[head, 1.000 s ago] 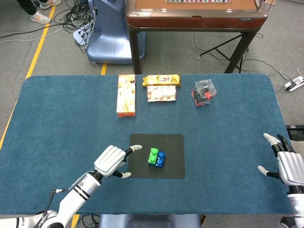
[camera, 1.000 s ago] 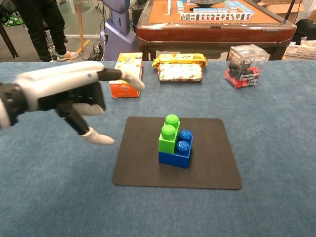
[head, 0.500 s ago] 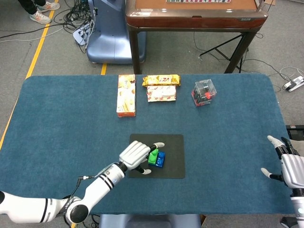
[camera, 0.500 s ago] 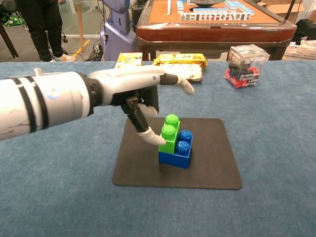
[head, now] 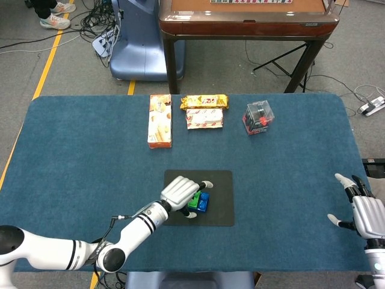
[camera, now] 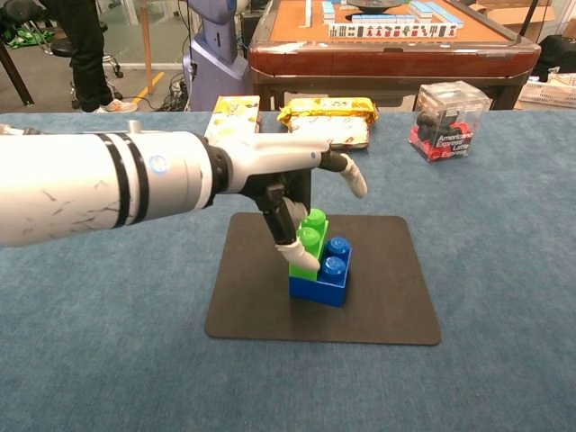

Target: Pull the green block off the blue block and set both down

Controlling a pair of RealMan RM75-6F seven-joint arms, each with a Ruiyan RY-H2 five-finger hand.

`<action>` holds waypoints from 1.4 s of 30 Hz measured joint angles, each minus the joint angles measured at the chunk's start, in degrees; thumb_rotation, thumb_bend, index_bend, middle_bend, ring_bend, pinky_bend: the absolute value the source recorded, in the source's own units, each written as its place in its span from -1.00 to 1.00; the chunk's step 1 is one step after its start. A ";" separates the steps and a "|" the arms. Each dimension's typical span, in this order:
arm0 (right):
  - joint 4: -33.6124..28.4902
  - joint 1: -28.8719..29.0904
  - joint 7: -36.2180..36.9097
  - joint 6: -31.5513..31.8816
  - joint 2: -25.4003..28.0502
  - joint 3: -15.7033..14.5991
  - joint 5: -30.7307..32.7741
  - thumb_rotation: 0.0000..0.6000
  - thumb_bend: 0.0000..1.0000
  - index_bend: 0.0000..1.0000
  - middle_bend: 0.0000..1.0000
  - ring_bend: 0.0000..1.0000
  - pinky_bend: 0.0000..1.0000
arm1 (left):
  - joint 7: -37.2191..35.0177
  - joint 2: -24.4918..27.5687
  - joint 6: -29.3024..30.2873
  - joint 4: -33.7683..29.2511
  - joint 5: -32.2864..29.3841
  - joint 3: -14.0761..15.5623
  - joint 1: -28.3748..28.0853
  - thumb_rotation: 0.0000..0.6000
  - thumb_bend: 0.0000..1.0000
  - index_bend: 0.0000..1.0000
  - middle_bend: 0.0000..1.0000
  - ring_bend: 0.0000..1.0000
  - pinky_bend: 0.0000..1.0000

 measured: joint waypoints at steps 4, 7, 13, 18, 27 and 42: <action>0.19 -0.03 0.07 -0.28 -0.14 -0.08 0.22 1.00 -0.82 -0.73 -0.62 -0.58 -0.43 | 1.13 -0.30 0.30 0.88 -4.15 0.64 -2.75 1.00 -0.94 -0.55 1.00 0.70 0.98; 0.42 -0.07 0.17 -0.51 -0.38 -0.21 0.30 1.00 -0.82 -0.72 -0.62 -0.57 -0.43 | 1.59 -0.76 0.79 1.76 -6.59 1.04 -4.38 1.00 -0.94 -0.58 1.00 0.70 0.98; 1.11 -0.17 0.60 -0.86 -0.92 -0.38 0.48 1.00 -0.82 -0.72 -0.62 -0.57 -0.43 | 2.80 -1.16 2.14 2.86 -11.10 1.90 -7.06 1.00 -0.94 -0.59 1.00 0.71 0.98; 1.74 -0.08 1.01 -1.26 -1.40 -0.47 0.45 1.00 -0.82 -0.72 -0.62 -0.57 -0.43 | 3.52 -1.70 4.78 3.22 -13.41 2.49 -8.48 1.00 -0.94 -0.50 1.00 0.72 0.98; 2.12 0.02 1.17 -1.71 -1.90 -0.58 0.44 1.00 -0.82 -0.71 -0.62 -0.57 -0.43 | 4.28 -2.43 6.63 3.91 -17.51 3.14 -10.29 1.00 -0.93 -0.40 1.00 0.73 0.99; 2.60 0.18 1.40 -2.39 -2.65 -0.70 0.55 1.00 -0.82 -0.68 -0.61 -0.57 -0.43 | 2.92 -3.58 7.75 5.39 -17.53 3.87 -10.63 1.00 -0.93 -0.13 1.00 0.74 1.00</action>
